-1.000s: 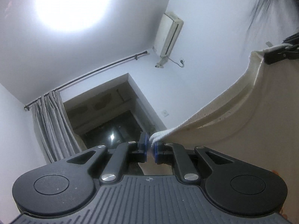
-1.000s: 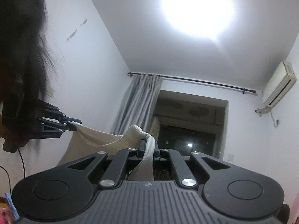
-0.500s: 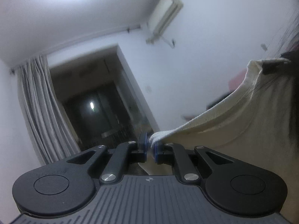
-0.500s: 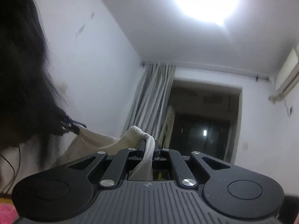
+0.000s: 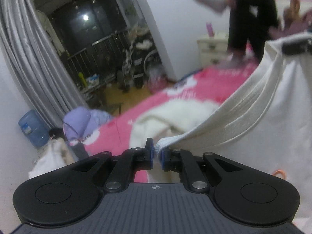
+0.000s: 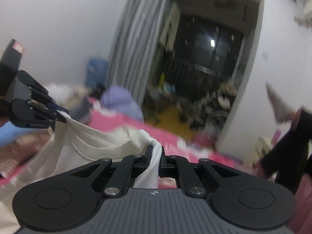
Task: Fold clothes
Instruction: 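Lift the sweatshirt high with both grippers and shake it out, then lower the sweatshirt onto the bed with both grippers, spreading it flat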
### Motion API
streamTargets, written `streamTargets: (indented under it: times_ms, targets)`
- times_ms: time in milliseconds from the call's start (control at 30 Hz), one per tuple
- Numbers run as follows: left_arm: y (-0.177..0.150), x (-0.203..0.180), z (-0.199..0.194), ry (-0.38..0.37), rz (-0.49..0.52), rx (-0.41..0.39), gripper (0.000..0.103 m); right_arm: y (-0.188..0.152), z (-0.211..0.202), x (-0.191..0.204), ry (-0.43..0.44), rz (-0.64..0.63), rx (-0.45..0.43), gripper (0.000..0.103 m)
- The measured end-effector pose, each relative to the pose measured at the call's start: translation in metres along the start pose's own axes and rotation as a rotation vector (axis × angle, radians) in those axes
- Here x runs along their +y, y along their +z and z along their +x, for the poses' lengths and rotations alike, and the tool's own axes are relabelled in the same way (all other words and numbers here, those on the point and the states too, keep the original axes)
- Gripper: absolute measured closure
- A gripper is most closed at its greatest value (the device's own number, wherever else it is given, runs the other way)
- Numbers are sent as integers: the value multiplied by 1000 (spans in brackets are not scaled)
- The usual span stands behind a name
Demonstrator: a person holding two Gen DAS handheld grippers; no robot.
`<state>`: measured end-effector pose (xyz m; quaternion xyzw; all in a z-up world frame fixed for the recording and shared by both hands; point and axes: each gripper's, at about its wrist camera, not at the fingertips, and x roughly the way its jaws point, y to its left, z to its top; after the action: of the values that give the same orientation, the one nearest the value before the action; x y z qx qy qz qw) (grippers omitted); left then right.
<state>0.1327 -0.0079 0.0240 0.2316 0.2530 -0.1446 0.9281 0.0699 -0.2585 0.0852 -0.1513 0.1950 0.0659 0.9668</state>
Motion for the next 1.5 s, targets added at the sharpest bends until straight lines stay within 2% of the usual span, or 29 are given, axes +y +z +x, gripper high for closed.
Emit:
streamTargets:
  times_ms: [133,300,500,667,733,767,800,833,867,900,933,1033,1133,1167,1233,1333,1500]
  targets:
    - [-21,-22,85,15,35,69,96,-43,76,-1,-29,20,129,98]
    - [-43,-49,143,33,66,140,96,-106,140,10,-39,40,243,98]
    - [-59,-64,167,57,81,205,93,-149,193,11,-33,83,327,98]
    - [-71,-72,176,64,93,212,92,-168,211,10,-19,149,398,96]
    - [-73,-72,175,62,107,212,91,-166,210,-1,4,229,414,90]
    - [-72,-70,174,55,103,216,90,-165,209,-9,17,279,426,83]
    - [-71,-65,173,45,87,225,80,-163,208,-19,26,338,440,60]
    - [-70,-59,172,34,61,236,65,-162,207,-29,36,397,454,44]
    - [-68,-50,171,17,17,253,58,-161,204,-39,50,455,460,43]
    - [-65,-38,169,-9,-50,276,46,-161,198,-48,71,513,456,43]
    - [-63,-25,168,-40,-132,301,41,-161,193,-56,90,566,451,39]
    - [-60,16,162,-124,-402,357,39,-161,173,-71,109,680,446,35]
    - [-63,48,149,-183,-663,367,38,-165,158,-83,138,816,461,32]
    - [-63,56,143,-193,-723,361,38,-165,153,-85,140,858,465,32]
    - [-60,67,125,-189,-766,332,38,-158,138,-83,137,875,439,32]
    - [-50,76,81,-209,-739,268,38,-141,111,-74,171,852,377,32]
    - [-44,101,-42,-301,-645,122,38,-96,45,-37,310,719,266,36]
